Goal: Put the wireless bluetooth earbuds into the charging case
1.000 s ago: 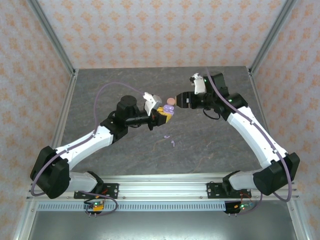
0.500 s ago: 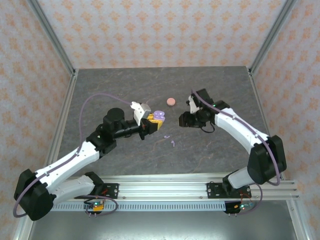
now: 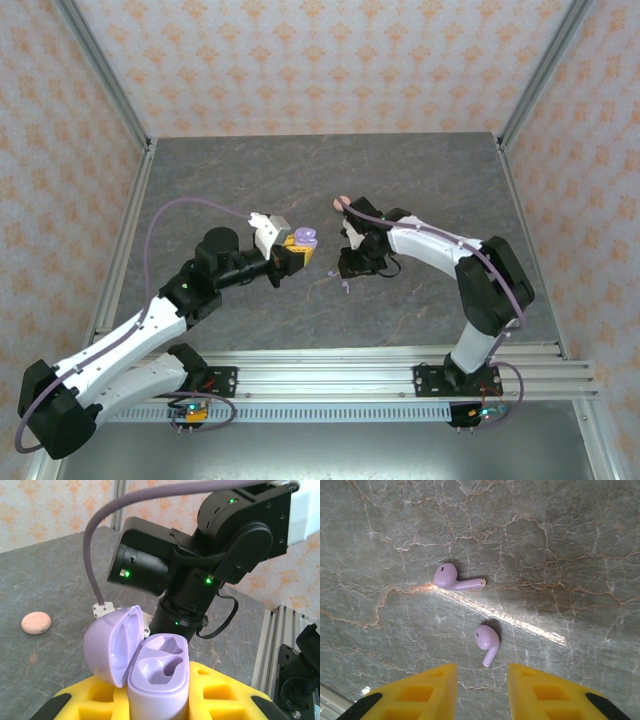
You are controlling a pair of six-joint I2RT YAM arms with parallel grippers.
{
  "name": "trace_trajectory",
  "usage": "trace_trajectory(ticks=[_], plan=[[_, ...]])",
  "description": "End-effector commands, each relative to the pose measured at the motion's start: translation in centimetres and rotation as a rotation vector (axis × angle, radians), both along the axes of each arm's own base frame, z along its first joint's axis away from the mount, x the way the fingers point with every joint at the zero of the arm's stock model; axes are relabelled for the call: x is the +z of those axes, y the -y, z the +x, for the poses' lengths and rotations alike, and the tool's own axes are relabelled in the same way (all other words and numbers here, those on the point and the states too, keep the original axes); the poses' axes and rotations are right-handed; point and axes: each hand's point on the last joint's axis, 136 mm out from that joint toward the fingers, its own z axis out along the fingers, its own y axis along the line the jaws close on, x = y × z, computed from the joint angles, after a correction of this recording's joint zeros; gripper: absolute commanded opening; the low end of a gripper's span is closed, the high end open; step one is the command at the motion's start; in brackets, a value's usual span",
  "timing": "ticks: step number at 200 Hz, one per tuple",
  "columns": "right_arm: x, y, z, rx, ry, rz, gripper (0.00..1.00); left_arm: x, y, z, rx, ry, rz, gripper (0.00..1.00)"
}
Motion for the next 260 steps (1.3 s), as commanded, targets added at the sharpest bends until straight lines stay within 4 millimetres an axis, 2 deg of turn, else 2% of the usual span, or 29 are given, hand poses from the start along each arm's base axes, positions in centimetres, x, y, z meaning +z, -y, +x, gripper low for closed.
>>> trace_trajectory(ticks=[1, 62, 115, 216, 260], plan=[[-0.7, 0.1, -0.2, -0.035, -0.003, -0.03, 0.31, -0.2, -0.3, -0.2, 0.015, -0.005, 0.003, 0.05], [-3.0, 0.7, -1.2, -0.083, -0.035, -0.087, 0.29, -0.6, -0.3, -0.1, 0.017, -0.005, 0.013, 0.05], [-4.1, 0.8, -1.9, -0.09, -0.051, -0.094, 0.27, -0.6, -0.2, 0.0, 0.019, -0.005, 0.01, 0.05], [-4.4, 0.2, -2.1, -0.09, -0.054, -0.084, 0.27, -0.9, -0.1, 0.0, 0.017, -0.016, 0.014, 0.05], [-5.5, 0.7, -2.4, -0.081, -0.043, -0.178, 0.24, -0.9, -0.1, 0.0, 0.017, -0.018, 0.011, 0.05]])
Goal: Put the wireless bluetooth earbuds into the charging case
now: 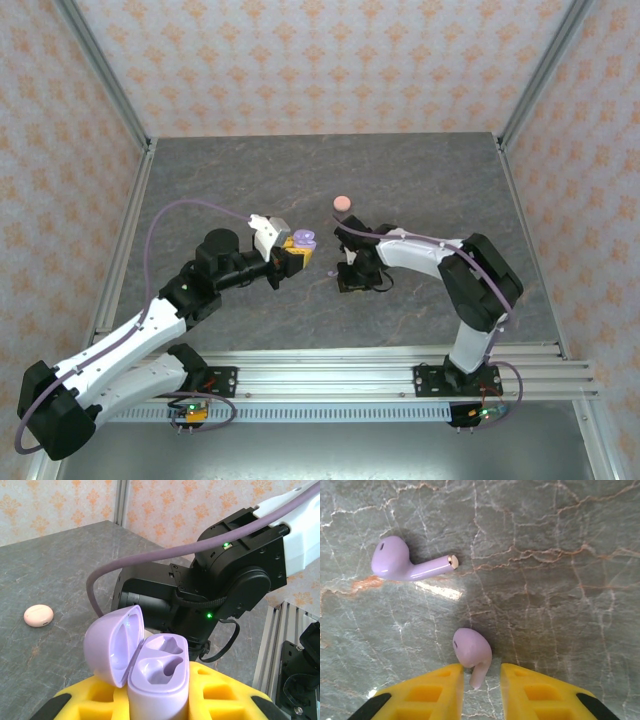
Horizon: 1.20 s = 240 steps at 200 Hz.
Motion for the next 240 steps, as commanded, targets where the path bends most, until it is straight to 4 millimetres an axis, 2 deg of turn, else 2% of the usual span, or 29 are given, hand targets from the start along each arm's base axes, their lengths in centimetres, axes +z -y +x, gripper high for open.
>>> trace_trajectory(ticks=[1, 29, 65, 127, 161, 180, 216, 240], plan=[[-1.3, 1.0, -0.3, -0.004, 0.002, -0.1, 0.24, -0.1, 0.0, 0.1, 0.011, -0.002, -0.002, 0.05], [-1.6, 2.7, 0.3, -0.043, 0.041, -0.201, 0.18, -0.1, 0.0, 0.0, 0.01, -0.005, -0.003, 0.05], [-1.0, 4.8, 1.5, -0.101, 0.113, -0.309, 0.09, -0.1, 0.1, 0.0, 0.008, -0.007, -0.006, 0.05], [0.0, 8.6, 2.9, -0.237, 0.147, -0.335, 0.08, 0.2, 0.1, 0.0, 0.008, -0.003, -0.007, 0.05], [-0.3, 8.4, 2.8, -0.209, 0.116, -0.32, 0.13, 0.1, 0.2, 0.1, 0.008, -0.004, -0.008, 0.05], [-0.3, 8.1, 2.8, -0.204, 0.109, -0.302, 0.21, 0.2, 0.2, 0.1, 0.006, -0.002, -0.012, 0.05], [1.5, 6.8, 3.5, -0.201, 0.139, -0.228, 0.4, 0.2, 0.2, 0.0, 0.004, -0.005, -0.011, 0.05], [2.4, 6.5, 4.2, -0.222, 0.166, -0.211, 0.43, 0.3, 0.3, 0.0, -0.001, -0.002, -0.016, 0.05]])
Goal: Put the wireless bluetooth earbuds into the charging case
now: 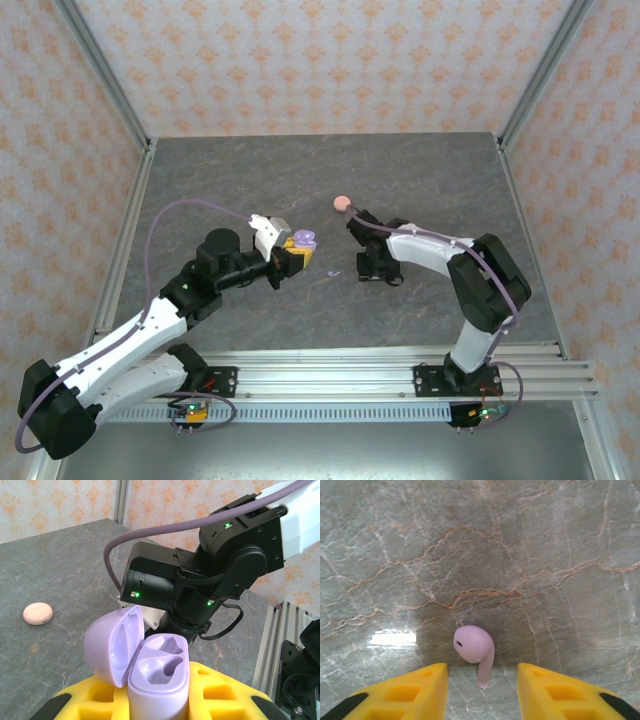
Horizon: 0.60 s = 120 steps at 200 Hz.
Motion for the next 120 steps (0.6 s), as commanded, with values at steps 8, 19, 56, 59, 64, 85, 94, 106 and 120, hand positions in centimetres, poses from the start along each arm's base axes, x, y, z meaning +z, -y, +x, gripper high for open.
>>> trace_trajectory(ticks=[8, 19, 56, 59, 64, 85, 94, 106, 120], plan=[[2.1, -0.2, 0.9, -0.022, 0.05, 0.018, 0.44, 0.5, 0.3, 0.0, -0.001, 0.005, -0.016, 0.05], [2.1, -0.3, 1.1, -0.036, 0.054, 0.02, 0.43, 0.5, 0.3, 0.0, -0.002, 0.006, -0.017, 0.05], [1.8, -0.2, 2.1, -0.089, 0.064, -0.001, 0.4, 0.6, 0.4, -0.1, -0.006, 0.007, -0.018, 0.05], [1.8, -0.2, 2.1, -0.092, 0.064, -0.006, 0.39, 0.5, 0.3, -0.1, -0.005, 0.006, -0.018, 0.05], [1.8, -0.1, 2.2, -0.096, 0.065, -0.013, 0.38, 0.5, 0.4, 0.0, -0.005, 0.005, -0.019, 0.05], [1.6, 0.0, 2.6, -0.107, 0.066, -0.035, 0.37, 0.5, 0.4, 0.0, -0.005, 0.004, -0.02, 0.05], [1.5, 0.1, 2.7, -0.106, 0.061, -0.042, 0.36, 0.5, 0.4, 0.0, -0.007, 0.002, -0.021, 0.05], [1.4, 0.2, 2.8, -0.108, 0.056, -0.055, 0.36, 0.4, 0.4, 0.0, -0.006, 0.0, -0.02, 0.05], [1.1, 0.3, 2.8, -0.108, 0.048, -0.069, 0.35, 0.4, 0.4, 0.0, -0.007, 0.0, -0.019, 0.05]])
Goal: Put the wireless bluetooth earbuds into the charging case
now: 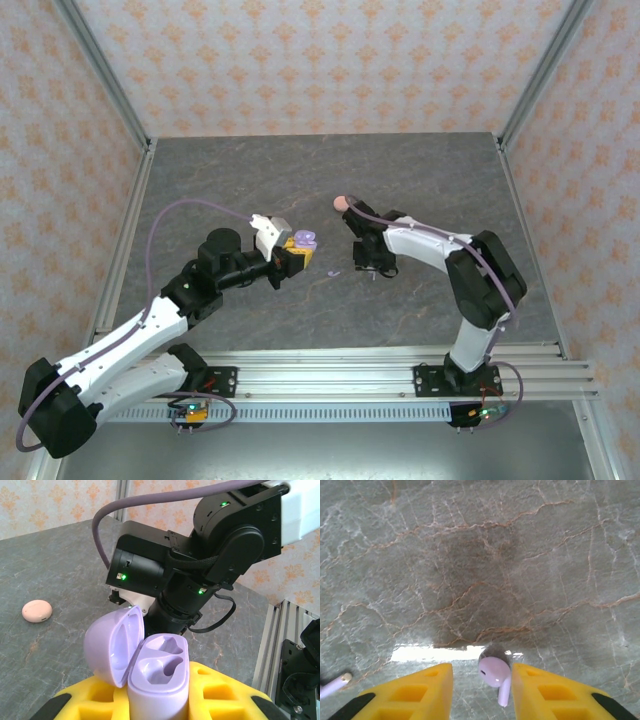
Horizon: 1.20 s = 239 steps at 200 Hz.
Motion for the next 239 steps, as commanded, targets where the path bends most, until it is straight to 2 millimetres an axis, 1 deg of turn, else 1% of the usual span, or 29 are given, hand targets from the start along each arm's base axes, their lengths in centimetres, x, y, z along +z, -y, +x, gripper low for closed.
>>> trace_trajectory(ticks=[1, 30, 49, 107, 160, 187, 213, 239], plan=[[0.0, 1.2, 0.3, -0.033, -0.007, -0.069, 0.35, 0.7, 0.4, -0.1, -0.007, 0.01, -0.022, 0.05], [-0.5, 1.4, 0.2, -0.034, -0.021, -0.089, 0.34, 0.6, 0.4, -0.1, -0.006, 0.008, -0.023, 0.05], [-0.7, 1.3, 0.2, -0.034, -0.03, -0.089, 0.32, 0.6, 0.4, -0.1, -0.007, 0.008, -0.023, 0.05], [-1.3, 1.3, 0.2, -0.03, -0.05, -0.102, 0.31, 0.5, 0.4, -0.1, -0.007, 0.006, -0.022, 0.05], [-2.0, 1.4, -0.2, -0.024, -0.077, -0.107, 0.27, 0.5, 0.4, -0.1, -0.006, 0.003, -0.023, 0.05], [-2.3, 1.3, -0.5, -0.022, -0.091, -0.103, 0.27, 0.5, 0.4, -0.1, -0.007, 0.003, -0.023, 0.05], [-2.6, 0.9, -0.6, 0.002, -0.104, -0.086, 0.21, 0.6, 0.4, 0.0, -0.005, 0.005, -0.023, 0.05], [-2.4, 0.3, -0.4, 0.056, -0.097, -0.059, 0.19, 0.6, 0.4, 0.0, -0.007, 0.002, -0.02, 0.05]])
